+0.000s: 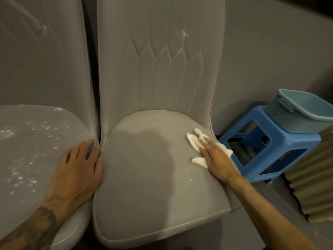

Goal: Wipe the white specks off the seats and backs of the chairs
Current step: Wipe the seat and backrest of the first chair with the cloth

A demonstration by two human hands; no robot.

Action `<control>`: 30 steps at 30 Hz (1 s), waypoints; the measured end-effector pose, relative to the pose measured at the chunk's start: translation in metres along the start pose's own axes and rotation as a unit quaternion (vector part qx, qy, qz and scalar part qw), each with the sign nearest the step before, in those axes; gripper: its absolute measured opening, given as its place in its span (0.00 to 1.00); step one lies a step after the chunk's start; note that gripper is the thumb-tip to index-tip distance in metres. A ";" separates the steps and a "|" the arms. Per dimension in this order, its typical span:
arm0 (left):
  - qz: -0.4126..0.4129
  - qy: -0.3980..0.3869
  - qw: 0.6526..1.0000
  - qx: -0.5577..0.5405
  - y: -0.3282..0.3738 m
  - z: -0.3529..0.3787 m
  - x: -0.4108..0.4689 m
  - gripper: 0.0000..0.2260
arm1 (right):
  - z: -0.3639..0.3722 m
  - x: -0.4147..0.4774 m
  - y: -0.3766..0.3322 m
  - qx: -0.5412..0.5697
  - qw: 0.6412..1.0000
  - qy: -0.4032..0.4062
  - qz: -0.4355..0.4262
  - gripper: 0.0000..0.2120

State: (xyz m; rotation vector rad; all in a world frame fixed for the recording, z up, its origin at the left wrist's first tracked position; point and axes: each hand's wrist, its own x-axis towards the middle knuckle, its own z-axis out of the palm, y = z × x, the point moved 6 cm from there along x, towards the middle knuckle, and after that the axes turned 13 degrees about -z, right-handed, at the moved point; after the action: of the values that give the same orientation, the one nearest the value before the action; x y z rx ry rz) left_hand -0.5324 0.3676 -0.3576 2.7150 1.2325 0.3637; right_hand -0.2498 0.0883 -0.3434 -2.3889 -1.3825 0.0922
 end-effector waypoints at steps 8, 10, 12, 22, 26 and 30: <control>-0.012 -0.008 1.000 -0.012 0.004 -0.004 -0.002 0.26 | -0.018 -0.015 0.031 -0.008 0.999 -0.038 -0.012 0.22; -0.006 -0.003 1.000 -0.010 0.005 -0.006 -0.002 0.24 | -0.020 0.002 0.036 -0.010 0.999 -0.025 0.035 0.22; -0.003 0.001 1.000 -0.007 0.004 -0.006 -0.002 0.23 | -0.013 0.003 0.025 -0.006 1.000 -0.014 0.027 0.22; -0.008 -0.007 1.000 -0.010 -0.002 0.004 0.002 0.23 | -0.019 -0.037 0.030 0.004 0.998 0.009 0.068 0.22; -0.015 -0.013 1.000 -0.017 0.000 0.001 0.002 0.25 | 0.003 -0.046 -0.008 0.003 1.000 0.011 0.011 0.23; -0.005 -0.037 0.999 0.003 0.001 0.002 -0.002 0.28 | 0.003 -0.079 -0.009 0.028 0.997 -0.028 -0.060 0.22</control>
State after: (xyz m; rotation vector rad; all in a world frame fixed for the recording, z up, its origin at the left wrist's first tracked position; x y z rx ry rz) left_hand -0.5327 0.3653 -0.3597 2.7001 1.2282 0.2563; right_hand -0.2990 0.0260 -0.3532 -2.2686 -1.5250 0.1659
